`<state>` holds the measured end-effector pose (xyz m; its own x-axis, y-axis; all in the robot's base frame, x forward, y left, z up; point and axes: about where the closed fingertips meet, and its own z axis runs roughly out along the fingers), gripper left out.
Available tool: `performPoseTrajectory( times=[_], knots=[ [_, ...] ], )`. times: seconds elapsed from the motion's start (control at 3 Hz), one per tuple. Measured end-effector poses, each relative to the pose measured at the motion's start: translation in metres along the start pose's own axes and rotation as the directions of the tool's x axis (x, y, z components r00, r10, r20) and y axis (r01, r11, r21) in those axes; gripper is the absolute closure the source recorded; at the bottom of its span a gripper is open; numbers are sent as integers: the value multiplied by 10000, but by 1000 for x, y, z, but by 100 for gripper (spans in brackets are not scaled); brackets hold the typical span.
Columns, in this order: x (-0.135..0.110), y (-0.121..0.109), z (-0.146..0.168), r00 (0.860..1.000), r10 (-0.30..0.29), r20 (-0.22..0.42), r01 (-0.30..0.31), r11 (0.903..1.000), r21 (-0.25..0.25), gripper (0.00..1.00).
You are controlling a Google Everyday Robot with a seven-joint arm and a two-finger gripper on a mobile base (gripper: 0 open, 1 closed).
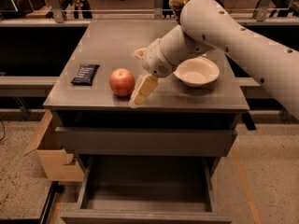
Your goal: Place apple into middle drawer
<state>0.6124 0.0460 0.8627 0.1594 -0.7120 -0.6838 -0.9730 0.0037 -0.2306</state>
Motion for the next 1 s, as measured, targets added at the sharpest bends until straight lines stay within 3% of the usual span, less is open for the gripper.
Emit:
performPoseTrajectory(
  times=[0.67,1.0],
  knots=[
    [-15,5,9,9984,-191,538,217,9986,-480,0],
    [-21,7,14,9985,-348,420,376,9970,-676,0]
  ],
)
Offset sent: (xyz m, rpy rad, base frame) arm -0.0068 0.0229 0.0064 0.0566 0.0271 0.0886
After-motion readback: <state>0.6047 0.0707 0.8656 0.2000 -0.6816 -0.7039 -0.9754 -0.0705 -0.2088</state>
